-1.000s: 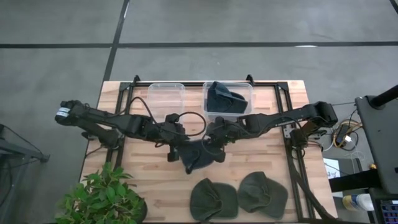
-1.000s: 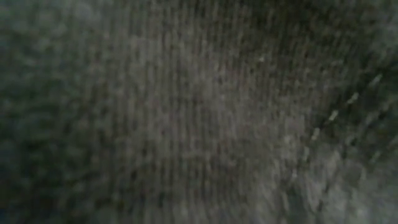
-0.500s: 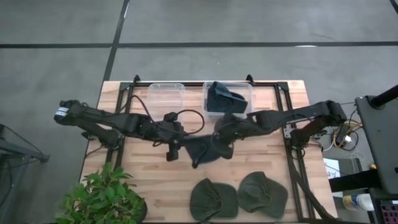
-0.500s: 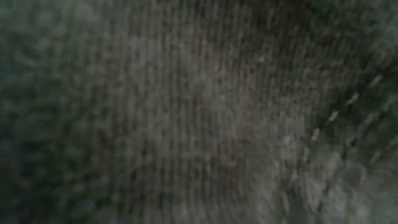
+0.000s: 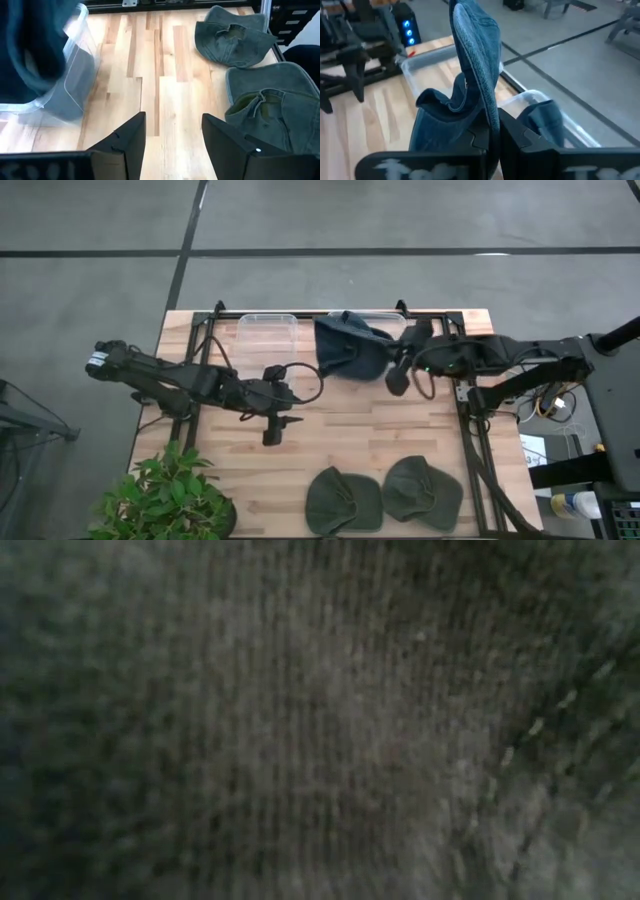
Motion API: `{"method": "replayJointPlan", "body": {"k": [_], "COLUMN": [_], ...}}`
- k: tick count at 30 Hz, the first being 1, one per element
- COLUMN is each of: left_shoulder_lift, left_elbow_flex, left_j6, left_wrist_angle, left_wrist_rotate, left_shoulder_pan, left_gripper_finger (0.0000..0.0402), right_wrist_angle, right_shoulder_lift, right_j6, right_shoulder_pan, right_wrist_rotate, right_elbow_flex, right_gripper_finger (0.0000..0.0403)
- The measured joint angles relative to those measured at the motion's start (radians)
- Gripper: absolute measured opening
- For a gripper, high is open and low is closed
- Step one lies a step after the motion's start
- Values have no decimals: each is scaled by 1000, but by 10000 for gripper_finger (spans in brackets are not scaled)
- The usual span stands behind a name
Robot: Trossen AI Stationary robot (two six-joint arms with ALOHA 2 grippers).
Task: Pick & Place hat
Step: Put the blue cap into the right transparent bin
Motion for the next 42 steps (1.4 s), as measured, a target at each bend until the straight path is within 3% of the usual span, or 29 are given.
{"method": "replayJointPlan", "body": {"k": [10,19,42], "left_shoulder_lift": [0,0,1], "left_elbow_flex": [-1,-9,-47], "left_j6": [-2,-3,-16], "left_wrist_angle": [3,6,18], "left_wrist_rotate": [-2,-4,-4], "left_shoulder_pan": [0,0,0], "left_gripper_finger": [186,186,186], "right_wrist_angle": [-115,25,196], "right_shoulder_lift": [-1,14,12], "right_j6": [-52,-163,-196], "right_shoulder_pan": [-126,-213,-323], "right_wrist_rotate": [69,64,75], "right_elbow_flex": [-36,-156,-493], "right_gripper_finger": [11,12,13]}}
